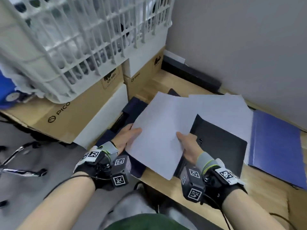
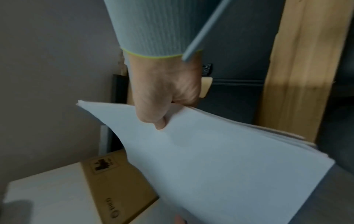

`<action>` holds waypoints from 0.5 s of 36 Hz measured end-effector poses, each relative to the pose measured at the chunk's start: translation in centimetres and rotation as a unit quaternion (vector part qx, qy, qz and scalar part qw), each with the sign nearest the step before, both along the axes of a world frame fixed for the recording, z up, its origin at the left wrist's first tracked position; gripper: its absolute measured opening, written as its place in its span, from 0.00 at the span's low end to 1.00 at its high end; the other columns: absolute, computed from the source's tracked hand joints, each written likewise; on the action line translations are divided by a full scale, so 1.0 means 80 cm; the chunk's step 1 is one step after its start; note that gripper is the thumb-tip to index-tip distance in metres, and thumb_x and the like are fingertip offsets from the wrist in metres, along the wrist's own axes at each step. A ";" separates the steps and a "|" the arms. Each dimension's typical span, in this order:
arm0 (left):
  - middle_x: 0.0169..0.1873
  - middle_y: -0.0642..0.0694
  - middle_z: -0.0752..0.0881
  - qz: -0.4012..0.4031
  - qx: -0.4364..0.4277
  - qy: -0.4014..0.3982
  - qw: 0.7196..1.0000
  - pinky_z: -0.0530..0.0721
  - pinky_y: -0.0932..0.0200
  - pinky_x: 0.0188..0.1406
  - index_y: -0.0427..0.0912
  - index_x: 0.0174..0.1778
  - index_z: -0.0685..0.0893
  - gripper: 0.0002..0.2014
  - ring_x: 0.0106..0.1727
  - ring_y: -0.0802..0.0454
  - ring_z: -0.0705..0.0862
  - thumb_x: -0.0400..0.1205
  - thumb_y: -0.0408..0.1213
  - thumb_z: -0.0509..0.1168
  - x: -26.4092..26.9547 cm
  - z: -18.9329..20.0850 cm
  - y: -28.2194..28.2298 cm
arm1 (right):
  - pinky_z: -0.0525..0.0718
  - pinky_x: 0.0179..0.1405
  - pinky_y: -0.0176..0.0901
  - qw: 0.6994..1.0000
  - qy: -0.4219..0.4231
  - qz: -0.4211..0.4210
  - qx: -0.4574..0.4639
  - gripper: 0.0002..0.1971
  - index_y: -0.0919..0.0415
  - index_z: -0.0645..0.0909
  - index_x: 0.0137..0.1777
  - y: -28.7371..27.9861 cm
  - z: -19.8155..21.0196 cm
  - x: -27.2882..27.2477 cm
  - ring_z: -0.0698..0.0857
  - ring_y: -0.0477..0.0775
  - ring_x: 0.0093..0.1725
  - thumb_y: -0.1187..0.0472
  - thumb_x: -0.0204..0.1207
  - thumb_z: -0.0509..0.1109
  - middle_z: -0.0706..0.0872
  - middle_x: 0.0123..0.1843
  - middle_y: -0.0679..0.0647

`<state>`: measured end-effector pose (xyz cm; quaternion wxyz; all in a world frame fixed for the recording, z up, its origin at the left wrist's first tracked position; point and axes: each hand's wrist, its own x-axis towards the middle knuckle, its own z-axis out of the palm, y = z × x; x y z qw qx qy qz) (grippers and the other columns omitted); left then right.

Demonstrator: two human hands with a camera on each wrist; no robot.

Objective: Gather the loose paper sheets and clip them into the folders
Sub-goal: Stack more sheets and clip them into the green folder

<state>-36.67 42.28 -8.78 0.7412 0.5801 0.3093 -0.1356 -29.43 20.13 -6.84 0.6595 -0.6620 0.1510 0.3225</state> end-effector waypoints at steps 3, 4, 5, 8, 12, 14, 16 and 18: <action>0.64 0.39 0.82 0.001 0.072 0.031 0.997 0.80 0.54 0.59 0.42 0.68 0.78 0.18 0.61 0.45 0.81 0.81 0.31 0.66 -0.012 -0.022 0.021 | 0.86 0.57 0.55 0.999 0.023 0.019 -0.045 0.17 0.64 0.75 0.70 -0.005 -0.027 -0.018 0.86 0.62 0.57 0.69 0.83 0.60 0.85 0.64 0.60; 0.64 0.41 0.81 0.002 0.083 0.042 0.996 0.78 0.56 0.58 0.44 0.68 0.78 0.19 0.62 0.47 0.80 0.81 0.32 0.66 -0.015 -0.031 0.025 | 0.86 0.57 0.56 0.998 0.035 0.021 -0.053 0.18 0.63 0.74 0.72 -0.012 -0.035 -0.021 0.86 0.62 0.57 0.68 0.83 0.60 0.84 0.66 0.61; 0.62 0.43 0.80 0.005 0.094 0.049 0.994 0.77 0.59 0.53 0.44 0.68 0.78 0.19 0.61 0.49 0.79 0.81 0.32 0.66 -0.016 -0.037 0.025 | 0.87 0.52 0.53 0.997 0.049 0.020 -0.060 0.18 0.63 0.73 0.72 -0.020 -0.040 -0.024 0.87 0.61 0.55 0.68 0.83 0.60 0.84 0.66 0.62; 0.55 0.43 0.79 0.027 0.133 0.048 0.990 0.74 0.61 0.47 0.40 0.67 0.79 0.18 0.54 0.52 0.78 0.81 0.29 0.65 -0.013 -0.051 0.018 | 0.87 0.30 0.40 0.993 0.082 0.001 -0.079 0.15 0.67 0.76 0.68 -0.057 -0.049 -0.026 0.90 0.52 0.38 0.69 0.83 0.60 0.88 0.52 0.60; 0.45 0.45 0.83 0.005 0.115 0.056 0.992 0.75 0.63 0.36 0.42 0.62 0.81 0.14 0.36 0.54 0.79 0.81 0.29 0.63 0.008 -0.054 -0.009 | 0.84 0.22 0.37 0.990 0.102 -0.035 -0.091 0.12 0.66 0.76 0.64 -0.111 -0.055 -0.029 0.89 0.50 0.29 0.70 0.83 0.59 0.87 0.44 0.57; 0.41 0.47 0.84 -0.010 0.088 0.073 0.993 0.74 0.64 0.32 0.42 0.60 0.81 0.12 0.31 0.54 0.78 0.81 0.29 0.62 0.021 -0.054 -0.029 | 0.84 0.20 0.37 0.988 0.107 -0.056 -0.099 0.11 0.66 0.76 0.64 -0.133 -0.056 -0.031 0.89 0.50 0.29 0.69 0.84 0.60 0.87 0.44 0.57; 0.39 0.47 0.84 -0.037 0.068 0.087 0.993 0.74 0.65 0.30 0.42 0.59 0.80 0.12 0.29 0.54 0.79 0.81 0.28 0.63 0.035 -0.055 -0.051 | 0.83 0.20 0.36 0.986 0.113 -0.076 -0.098 0.11 0.66 0.76 0.64 -0.157 -0.059 -0.033 0.89 0.50 0.28 0.68 0.84 0.60 0.86 0.44 0.57; 0.38 0.47 0.84 -0.069 0.055 0.095 0.992 0.76 0.65 0.29 0.42 0.59 0.80 0.12 0.29 0.53 0.79 0.81 0.27 0.62 0.050 -0.057 -0.076 | 0.84 0.23 0.36 0.984 0.114 -0.096 -0.102 0.13 0.67 0.75 0.67 -0.182 -0.061 -0.034 0.89 0.52 0.36 0.68 0.84 0.60 0.87 0.47 0.56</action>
